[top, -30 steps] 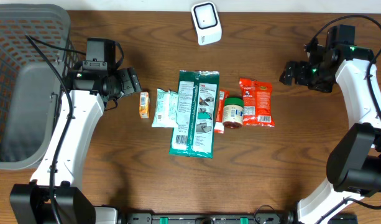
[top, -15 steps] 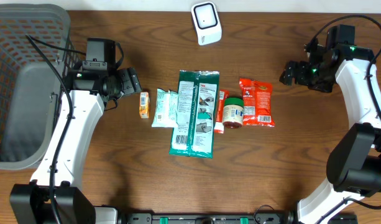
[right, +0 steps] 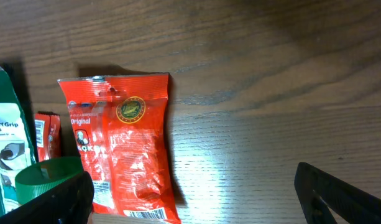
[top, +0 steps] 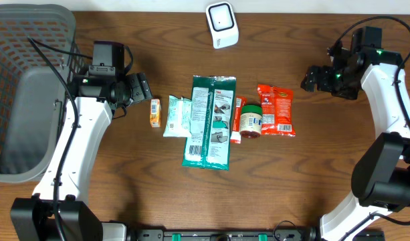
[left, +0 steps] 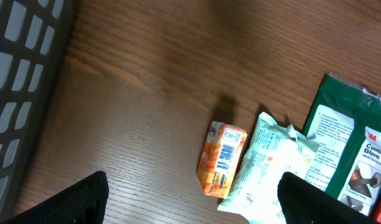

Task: Scan the item barcode
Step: 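Release the Kleenex pack and hold the left gripper above it, then move the right gripper over the green-lidded jar and descend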

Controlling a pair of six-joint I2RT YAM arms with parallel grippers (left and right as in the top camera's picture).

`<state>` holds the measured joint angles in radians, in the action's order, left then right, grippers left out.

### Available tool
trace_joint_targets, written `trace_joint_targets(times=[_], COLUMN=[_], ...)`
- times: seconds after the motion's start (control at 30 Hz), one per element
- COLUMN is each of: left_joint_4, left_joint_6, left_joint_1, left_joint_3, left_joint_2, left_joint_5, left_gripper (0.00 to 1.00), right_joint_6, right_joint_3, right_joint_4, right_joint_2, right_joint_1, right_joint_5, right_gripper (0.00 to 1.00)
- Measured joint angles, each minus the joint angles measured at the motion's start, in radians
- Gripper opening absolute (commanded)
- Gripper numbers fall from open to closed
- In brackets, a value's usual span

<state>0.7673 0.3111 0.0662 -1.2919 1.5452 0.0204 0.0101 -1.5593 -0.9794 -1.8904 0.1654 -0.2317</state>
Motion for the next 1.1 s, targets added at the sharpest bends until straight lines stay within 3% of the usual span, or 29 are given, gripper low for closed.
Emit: trace_joint_targets(times=[0.5,0.9,0.93,1.03,1.1], left_joint_4=[0.002,0.003,0.003,0.003,0.003], left_joint_6=[0.000,0.000,0.000,0.000,0.000], left_joint_1=[0.000,0.000,0.000,0.000,0.000], left_joint_3=[0.000,0.000,0.000,0.000,0.000], left_joint_2=[0.000,0.000,0.000,0.000,0.000], left_joint_5=[0.000,0.000,0.000,0.000,0.000], left_gripper=[0.87,0.87,0.87,0.87,0.87], right_joint_6=[0.001,-0.049,-0.048,-0.023,0.007], right_joint_3=[0.000,0.003,0.003,0.003,0.003], right_joint_4=[0.082,0.143,0.141,0.162,0.154], right_joint_2=[0.000,0.056,0.088,0.170,0.224], right_joint_1=[0.000,0.000,0.000,0.000,-0.008], right_joint_5=[-0.032,-0.394,-0.452,-0.581,-0.615], right_gripper=[0.99,0.99,0.95,0.71,0.69])
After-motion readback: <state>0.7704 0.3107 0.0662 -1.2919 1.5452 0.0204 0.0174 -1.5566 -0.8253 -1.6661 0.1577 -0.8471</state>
